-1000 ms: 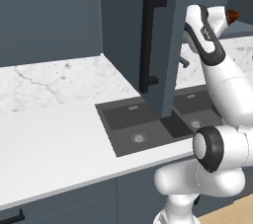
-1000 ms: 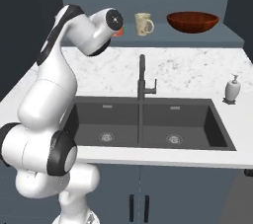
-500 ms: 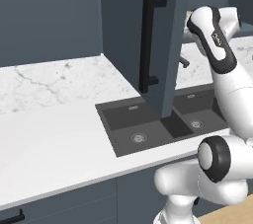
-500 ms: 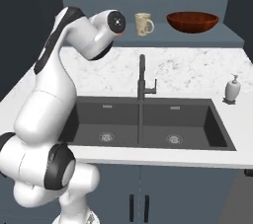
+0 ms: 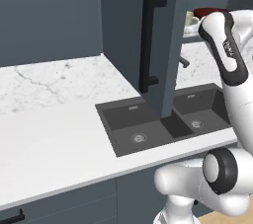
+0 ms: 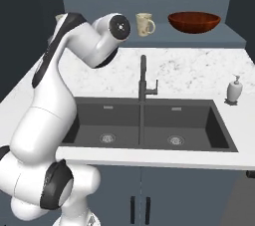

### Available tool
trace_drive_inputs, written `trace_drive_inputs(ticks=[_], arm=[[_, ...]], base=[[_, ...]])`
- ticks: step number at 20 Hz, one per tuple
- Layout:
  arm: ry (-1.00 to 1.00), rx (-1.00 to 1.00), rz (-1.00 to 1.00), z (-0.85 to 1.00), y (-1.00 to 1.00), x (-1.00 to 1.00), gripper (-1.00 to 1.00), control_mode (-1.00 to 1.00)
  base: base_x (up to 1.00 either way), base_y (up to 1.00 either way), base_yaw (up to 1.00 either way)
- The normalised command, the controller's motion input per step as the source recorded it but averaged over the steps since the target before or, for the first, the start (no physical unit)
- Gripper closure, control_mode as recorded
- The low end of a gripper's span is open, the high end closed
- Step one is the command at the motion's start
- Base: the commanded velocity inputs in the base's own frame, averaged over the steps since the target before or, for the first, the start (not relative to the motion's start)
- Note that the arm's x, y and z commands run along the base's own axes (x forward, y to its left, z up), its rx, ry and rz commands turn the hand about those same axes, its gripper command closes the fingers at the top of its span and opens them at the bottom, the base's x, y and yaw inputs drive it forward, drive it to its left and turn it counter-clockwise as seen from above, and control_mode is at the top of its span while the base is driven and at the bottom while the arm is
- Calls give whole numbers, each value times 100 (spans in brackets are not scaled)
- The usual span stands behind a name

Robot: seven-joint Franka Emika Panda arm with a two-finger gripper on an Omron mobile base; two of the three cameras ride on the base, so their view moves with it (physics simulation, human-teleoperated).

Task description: Gather all objects into one cabinet and sort the glasses and bowls to opposite sides.

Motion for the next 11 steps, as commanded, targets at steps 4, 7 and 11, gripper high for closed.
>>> trace_drive_inputs(ticks=[4,7,11], arm=[[0,0,-16,0,-28,0,-100,-100],[0,0,-18,0,-29,0,-100,-100],[0,0,-14,0,-17,2,-100,-100]], base=[[0,0,0],[0,0,0],[0,0,0]])
